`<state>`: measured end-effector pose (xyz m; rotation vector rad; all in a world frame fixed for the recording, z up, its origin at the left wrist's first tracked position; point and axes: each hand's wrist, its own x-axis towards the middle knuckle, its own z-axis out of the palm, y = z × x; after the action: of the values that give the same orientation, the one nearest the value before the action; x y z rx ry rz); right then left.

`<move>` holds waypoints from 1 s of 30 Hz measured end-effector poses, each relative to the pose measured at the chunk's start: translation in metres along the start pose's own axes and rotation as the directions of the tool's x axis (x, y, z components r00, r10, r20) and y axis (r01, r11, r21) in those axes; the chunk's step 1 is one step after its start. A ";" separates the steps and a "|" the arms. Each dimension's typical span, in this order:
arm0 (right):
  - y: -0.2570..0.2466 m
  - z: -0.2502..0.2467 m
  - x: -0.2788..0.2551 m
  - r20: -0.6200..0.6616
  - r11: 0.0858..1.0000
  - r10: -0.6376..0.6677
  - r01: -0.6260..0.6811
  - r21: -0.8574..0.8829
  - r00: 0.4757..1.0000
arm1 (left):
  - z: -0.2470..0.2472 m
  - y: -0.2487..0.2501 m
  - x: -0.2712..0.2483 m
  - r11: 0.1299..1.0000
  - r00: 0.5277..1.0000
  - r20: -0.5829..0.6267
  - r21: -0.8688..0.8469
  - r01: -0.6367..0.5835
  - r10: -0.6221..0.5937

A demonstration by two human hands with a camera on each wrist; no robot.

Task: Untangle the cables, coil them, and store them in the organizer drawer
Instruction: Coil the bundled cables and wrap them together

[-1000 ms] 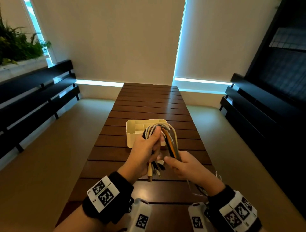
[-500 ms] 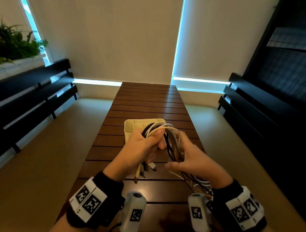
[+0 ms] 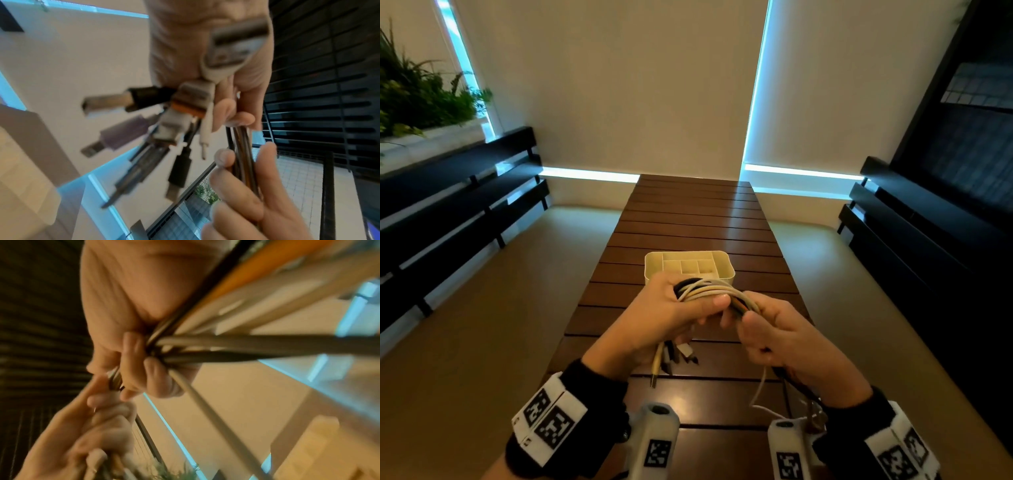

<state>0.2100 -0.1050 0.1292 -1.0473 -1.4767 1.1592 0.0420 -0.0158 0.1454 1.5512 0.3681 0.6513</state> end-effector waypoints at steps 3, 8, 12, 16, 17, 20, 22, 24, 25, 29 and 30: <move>0.001 0.007 0.004 -0.111 0.995 0.050 -0.060 -0.085 0.993 | 0.004 -0.009 0.000 0.981 0.999 0.034 -0.194 -0.031 0.038; 0.004 0.021 0.012 -0.149 0.965 0.179 -0.144 0.217 0.972 | 0.025 -0.023 0.010 0.982 0.913 -0.391 -0.093 -0.163 0.115; 0.015 0.025 0.016 -0.106 0.870 0.242 -0.167 0.464 0.965 | 0.033 -0.038 0.018 0.982 0.862 -0.489 -0.052 -0.180 0.132; 0.022 0.020 0.015 0.039 0.741 0.280 -0.242 0.626 0.959 | 0.046 -0.046 0.021 0.973 0.845 -0.517 -0.086 -0.213 0.139; 0.024 0.018 0.016 0.109 0.692 0.272 -0.273 0.669 0.956 | 0.049 -0.047 0.022 0.974 0.849 -0.514 -0.099 -0.204 0.125; 0.026 0.011 0.018 0.256 0.592 0.257 -0.361 0.721 0.932 | 0.054 -0.044 0.024 0.978 0.858 -0.510 -0.150 -0.148 0.051; 0.019 0.010 0.018 0.230 0.636 0.336 -0.401 0.660 0.913 | 0.056 -0.044 0.025 0.969 0.841 -0.540 -0.197 -0.146 0.017; 0.006 0.012 0.017 0.036 0.787 0.474 -0.442 0.431 0.880 | 0.058 -0.042 0.025 0.961 0.822 -0.569 -0.212 -0.175 0.025; 0.002 0.012 0.014 -0.077 0.844 0.494 -0.456 0.282 0.866 | 0.058 -0.041 0.025 0.959 0.817 -0.575 -0.213 -0.186 0.031; 0.005 0.017 -0.007 -0.322 0.893 0.300 -0.383 -0.237 0.898 | 0.050 -0.031 0.029 0.936 0.807 -0.588 -0.244 -0.253 0.065; 0.011 0.021 -0.010 -0.353 0.879 0.200 -0.327 -0.346 0.914 | 0.049 -0.029 0.031 0.928 0.803 -0.593 -0.260 -0.266 0.064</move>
<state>0.1924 -0.1165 0.1148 -1.6813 -1.3719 0.8358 0.0997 -0.0336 0.1233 1.0385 0.5440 1.2698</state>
